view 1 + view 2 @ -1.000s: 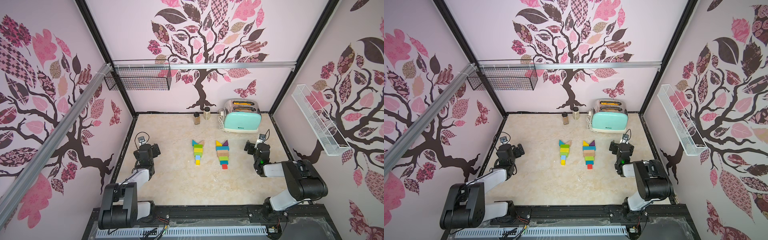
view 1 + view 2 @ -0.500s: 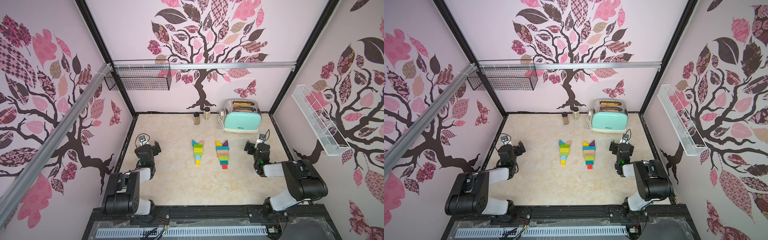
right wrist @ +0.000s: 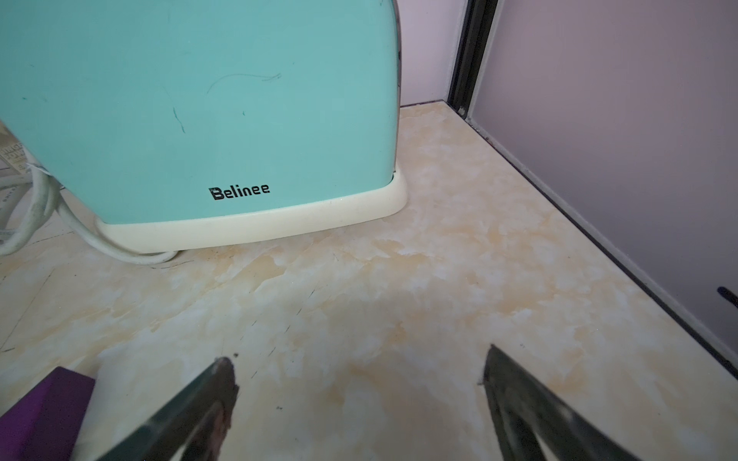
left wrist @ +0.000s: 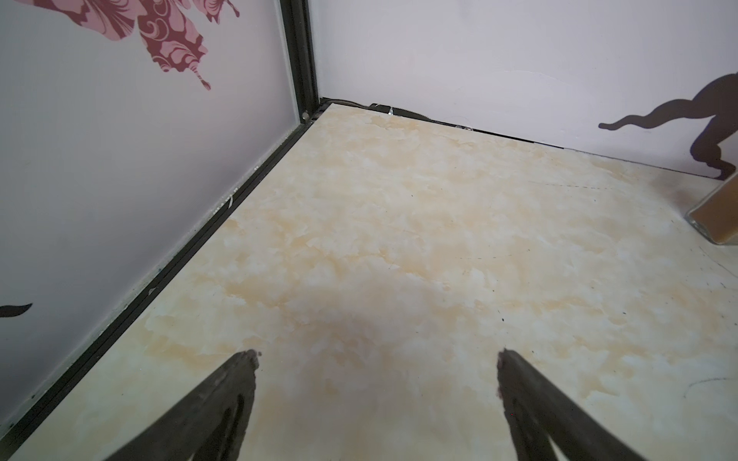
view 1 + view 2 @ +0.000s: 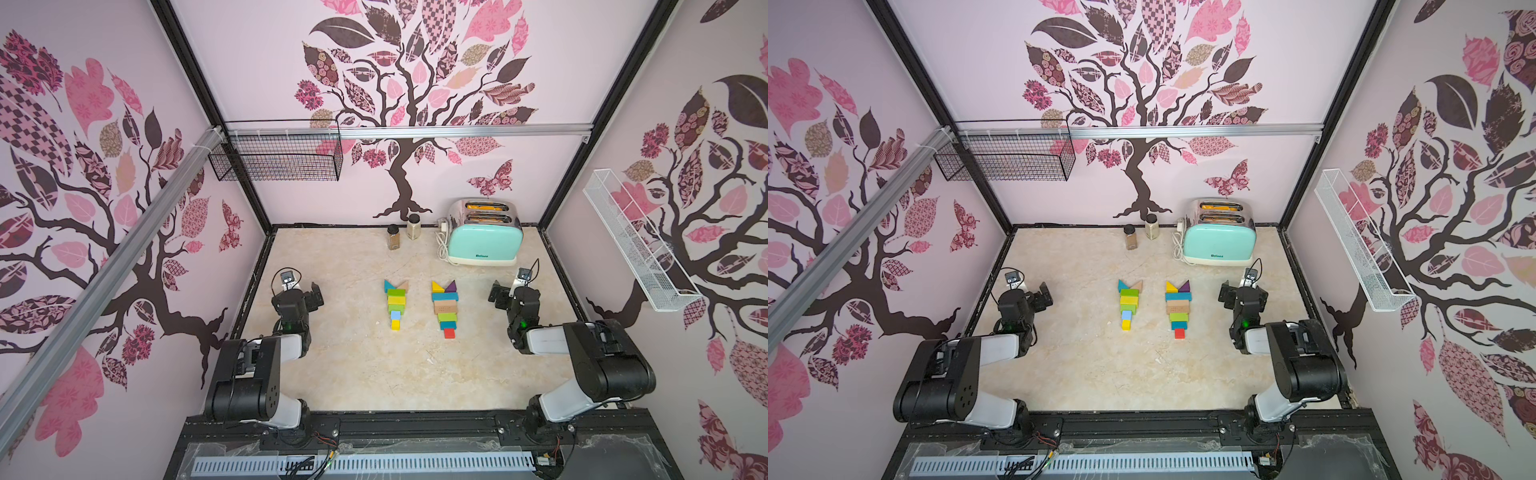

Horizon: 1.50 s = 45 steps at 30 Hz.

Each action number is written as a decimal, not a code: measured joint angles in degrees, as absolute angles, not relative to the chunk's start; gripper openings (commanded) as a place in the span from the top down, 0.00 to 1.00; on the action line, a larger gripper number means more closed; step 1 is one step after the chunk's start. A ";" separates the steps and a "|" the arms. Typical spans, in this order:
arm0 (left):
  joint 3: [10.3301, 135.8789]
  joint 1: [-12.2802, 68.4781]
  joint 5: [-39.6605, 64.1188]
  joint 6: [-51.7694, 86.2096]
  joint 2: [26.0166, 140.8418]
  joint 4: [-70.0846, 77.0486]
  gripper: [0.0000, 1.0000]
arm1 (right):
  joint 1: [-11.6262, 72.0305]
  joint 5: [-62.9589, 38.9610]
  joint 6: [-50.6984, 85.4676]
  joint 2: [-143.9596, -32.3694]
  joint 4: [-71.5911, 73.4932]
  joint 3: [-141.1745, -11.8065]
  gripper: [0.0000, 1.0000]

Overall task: Assemble a carrot with building blocks
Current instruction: Reset both arms

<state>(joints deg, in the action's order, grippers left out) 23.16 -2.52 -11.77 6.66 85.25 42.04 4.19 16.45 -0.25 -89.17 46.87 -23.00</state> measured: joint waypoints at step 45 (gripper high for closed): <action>20.69 -0.27 -12.60 4.25 89.17 50.74 0.02 | 4.19 16.45 -0.27 -89.17 47.03 -23.00 0.01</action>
